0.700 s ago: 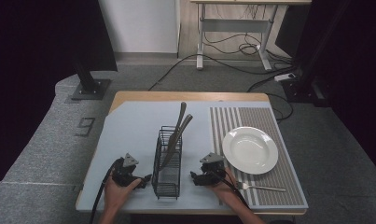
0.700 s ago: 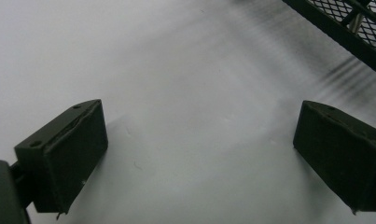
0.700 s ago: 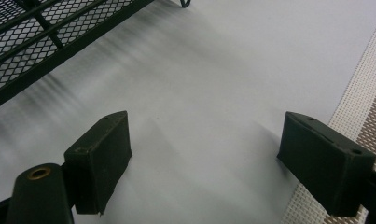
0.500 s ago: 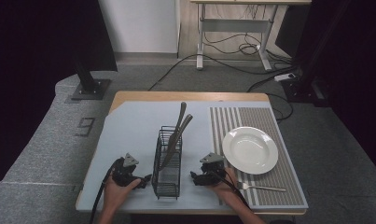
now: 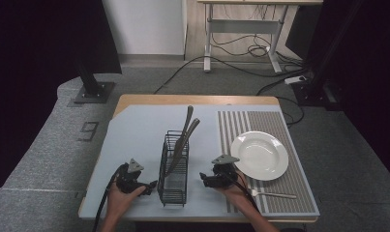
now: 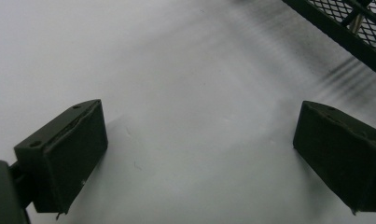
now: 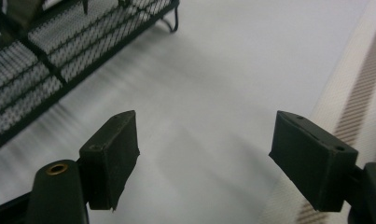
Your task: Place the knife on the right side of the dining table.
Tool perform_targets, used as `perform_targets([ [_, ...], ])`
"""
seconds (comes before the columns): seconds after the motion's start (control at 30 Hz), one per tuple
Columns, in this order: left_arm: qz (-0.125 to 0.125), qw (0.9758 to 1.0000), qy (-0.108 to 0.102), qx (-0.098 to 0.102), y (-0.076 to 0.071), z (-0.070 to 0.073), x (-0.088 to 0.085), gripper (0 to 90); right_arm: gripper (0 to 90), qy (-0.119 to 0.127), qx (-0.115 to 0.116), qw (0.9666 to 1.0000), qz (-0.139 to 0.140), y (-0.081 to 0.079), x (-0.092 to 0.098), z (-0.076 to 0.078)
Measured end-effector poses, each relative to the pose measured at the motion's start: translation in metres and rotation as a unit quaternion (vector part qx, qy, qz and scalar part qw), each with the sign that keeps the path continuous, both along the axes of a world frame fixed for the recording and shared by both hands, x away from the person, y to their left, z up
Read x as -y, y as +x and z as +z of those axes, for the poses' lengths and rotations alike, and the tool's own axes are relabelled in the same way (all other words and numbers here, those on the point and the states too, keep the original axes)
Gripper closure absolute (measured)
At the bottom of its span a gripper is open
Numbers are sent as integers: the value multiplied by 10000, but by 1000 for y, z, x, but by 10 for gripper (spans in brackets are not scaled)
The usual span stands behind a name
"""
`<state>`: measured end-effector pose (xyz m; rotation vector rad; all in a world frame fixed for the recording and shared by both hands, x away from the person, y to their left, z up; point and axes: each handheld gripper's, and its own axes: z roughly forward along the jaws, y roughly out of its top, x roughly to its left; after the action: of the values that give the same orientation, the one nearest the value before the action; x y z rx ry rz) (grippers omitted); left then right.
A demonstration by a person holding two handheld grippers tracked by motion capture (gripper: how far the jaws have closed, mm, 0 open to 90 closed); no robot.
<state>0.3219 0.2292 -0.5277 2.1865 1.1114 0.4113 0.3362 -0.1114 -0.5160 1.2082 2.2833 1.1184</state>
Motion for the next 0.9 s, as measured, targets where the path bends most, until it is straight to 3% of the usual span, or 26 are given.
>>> perform_targets([
  [0.3, -1, 10000, 10, 8, 0, 0, 0, 24, 171, 426, 312, 9986, -34, 5, 17, 45],
  [0.47, -5, 10000, 21, 16, 0, 0, 0, 24, 170, 514, 567, 9971, -47, 13, 23, 76],
  [0.7, -6, 10000, 14, 10, 0, 0, 0, 24, 171, 648, 839, 9943, 78, 18, 16, 110],
  [0.9, -3, 10000, 15, 18, 0, 0, 0, 25, 184, 600, 971, 9933, 181, 30, 9, 124],
])
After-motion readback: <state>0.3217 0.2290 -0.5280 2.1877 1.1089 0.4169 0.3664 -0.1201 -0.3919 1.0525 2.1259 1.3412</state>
